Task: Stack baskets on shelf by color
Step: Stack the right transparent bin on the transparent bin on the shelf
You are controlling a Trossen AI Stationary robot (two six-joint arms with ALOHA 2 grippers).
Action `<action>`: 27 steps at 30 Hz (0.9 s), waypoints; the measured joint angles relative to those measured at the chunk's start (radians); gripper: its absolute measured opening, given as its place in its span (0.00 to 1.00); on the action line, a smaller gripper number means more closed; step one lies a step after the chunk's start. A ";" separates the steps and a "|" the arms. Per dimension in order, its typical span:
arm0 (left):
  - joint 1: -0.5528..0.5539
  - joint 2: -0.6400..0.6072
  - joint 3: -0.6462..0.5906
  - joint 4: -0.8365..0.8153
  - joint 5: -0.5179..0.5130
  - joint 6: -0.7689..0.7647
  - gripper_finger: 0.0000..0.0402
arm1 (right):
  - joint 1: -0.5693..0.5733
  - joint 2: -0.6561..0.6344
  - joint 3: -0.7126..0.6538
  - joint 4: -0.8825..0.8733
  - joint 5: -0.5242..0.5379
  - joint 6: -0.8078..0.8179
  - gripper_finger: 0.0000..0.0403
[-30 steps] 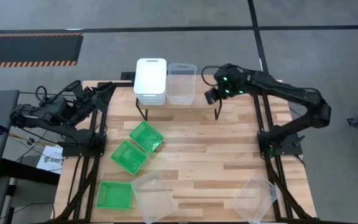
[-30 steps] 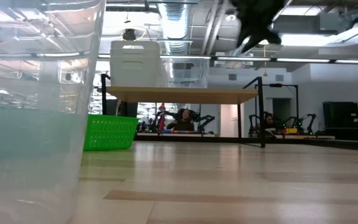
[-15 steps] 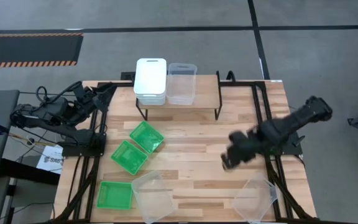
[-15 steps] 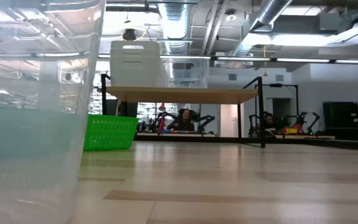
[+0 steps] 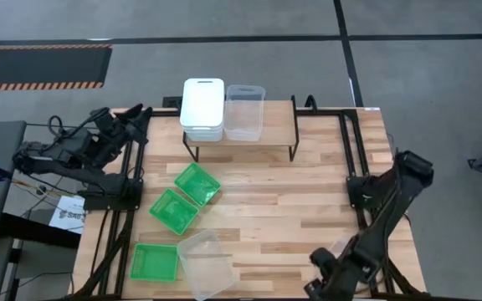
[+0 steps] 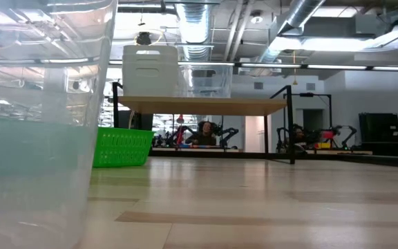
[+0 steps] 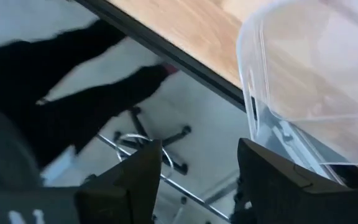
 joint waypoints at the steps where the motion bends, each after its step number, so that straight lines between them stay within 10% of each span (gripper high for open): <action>1: 0.007 0.000 0.000 0.000 0.004 0.009 0.61 | 0.004 0.018 0.000 0.009 -0.015 0.001 0.57; 27: 0.106 0.013 0.000 -0.008 0.072 0.030 0.61 | -0.051 0.188 0.000 -0.129 -0.028 -0.120 0.57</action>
